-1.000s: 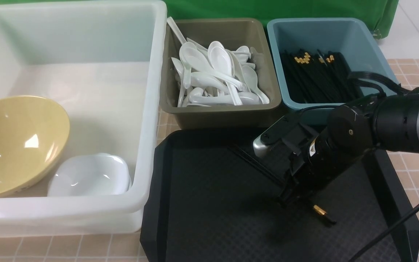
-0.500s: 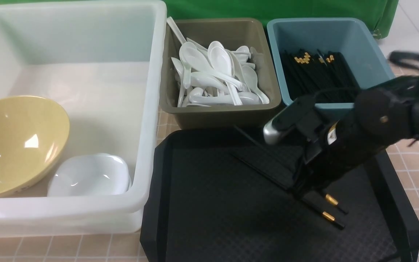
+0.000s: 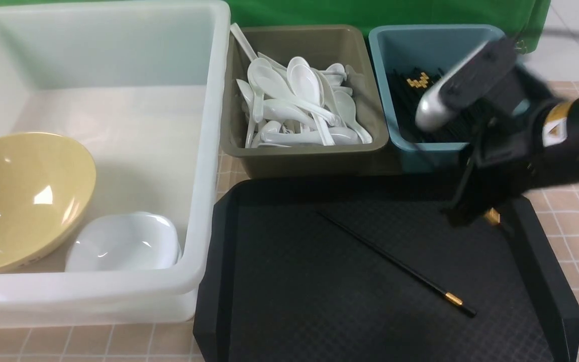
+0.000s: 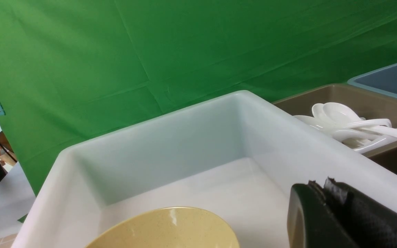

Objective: On brown table put chopsticks spoon bowls plates into blue grey white boxes.

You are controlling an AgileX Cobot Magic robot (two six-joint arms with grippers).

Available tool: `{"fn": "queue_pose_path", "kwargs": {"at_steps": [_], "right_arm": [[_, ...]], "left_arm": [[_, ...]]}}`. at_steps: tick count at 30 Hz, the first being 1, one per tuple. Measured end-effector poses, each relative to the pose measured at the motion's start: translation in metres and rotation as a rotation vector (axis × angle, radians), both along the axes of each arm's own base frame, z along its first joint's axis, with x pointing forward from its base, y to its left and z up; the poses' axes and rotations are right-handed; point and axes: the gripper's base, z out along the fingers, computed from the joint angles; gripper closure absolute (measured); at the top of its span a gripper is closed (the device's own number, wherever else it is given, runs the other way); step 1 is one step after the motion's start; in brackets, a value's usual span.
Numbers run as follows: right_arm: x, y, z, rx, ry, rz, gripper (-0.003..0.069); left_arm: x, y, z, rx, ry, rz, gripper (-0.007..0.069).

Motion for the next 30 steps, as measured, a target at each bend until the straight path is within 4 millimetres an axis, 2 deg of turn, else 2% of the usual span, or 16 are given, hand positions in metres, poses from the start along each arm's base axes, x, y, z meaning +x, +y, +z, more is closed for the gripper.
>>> {"fn": "queue_pose_path", "kwargs": {"at_steps": [3, 4, 7, 8, 9, 10, 12, 16, 18, 21, 23, 24, 25, 28, 29, 30], "right_arm": [[0.011, -0.002, 0.017, 0.075, -0.204, -0.011, 0.0565], [0.026, -0.006, 0.024, 0.131, -0.334, -0.035, 0.0565], [0.048, -0.013, 0.022, 0.196, -0.444, -0.084, 0.0565], [0.073, -0.021, 0.011, 0.263, -0.494, -0.144, 0.0565], [0.079, -0.023, 0.006, 0.269, -0.483, -0.161, 0.0565], [0.102, -0.029, -0.014, 0.306, -0.459, -0.215, 0.0565], [0.127, -0.038, -0.042, 0.332, -0.388, -0.287, 0.0565], [0.161, -0.044, -0.096, 0.278, -0.185, -0.371, 0.0547], [0.169, -0.043, -0.112, 0.242, -0.099, -0.39, 0.0516], [0.17, -0.041, -0.115, 0.228, -0.022, -0.419, 0.0452], [0.166, -0.038, -0.099, 0.214, 0.048, -0.444, 0.0361], [0.166, -0.038, -0.098, 0.211, 0.052, -0.445, 0.0361], [0.158, -0.035, -0.082, 0.173, 0.087, -0.432, 0.0314], [0.137, -0.024, -0.05, 0.072, 0.117, -0.35, 0.0274], [0.135, -0.024, -0.049, 0.068, 0.124, -0.348, 0.0273], [0.119, -0.016, -0.035, 0.007, 0.153, -0.29, 0.0265]], "left_arm": [[0.0, 0.0, 0.0, 0.0, 0.0, 0.0, 0.062], [0.0, 0.0, 0.0, 0.0, 0.0, 0.0, 0.062], [0.0, 0.0, 0.0, 0.0, 0.0, 0.0, 0.062], [0.0, 0.0, 0.0, 0.0, 0.0, 0.0, 0.062], [0.0, 0.0, 0.0, 0.0, 0.0, 0.0, 0.062], [0.0, 0.0, 0.0, 0.0, 0.0, 0.0, 0.062], [0.0, 0.0, 0.0, 0.0, 0.0, 0.0, 0.062], [0.0, 0.0, 0.0, 0.0, 0.001, 0.0, 0.062], [0.0, 0.0, 0.0, 0.0, 0.001, 0.0, 0.062], [0.0, 0.0, 0.0, 0.0, 0.001, 0.0, 0.062], [0.0, 0.0, 0.0, 0.0, 0.001, 0.0, 0.062], [0.0, 0.0, 0.0, 0.0, 0.001, 0.0, 0.062], [0.0, 0.0, 0.0, 0.0, 0.001, 0.0, 0.062], [0.0, 0.0, 0.0, 0.0, 0.001, 0.0, 0.062], [0.0, 0.0, 0.0, 0.0, 0.001, 0.0, 0.062], [0.0, 0.0, 0.0, 0.0, 0.001, 0.0, 0.062]]}}
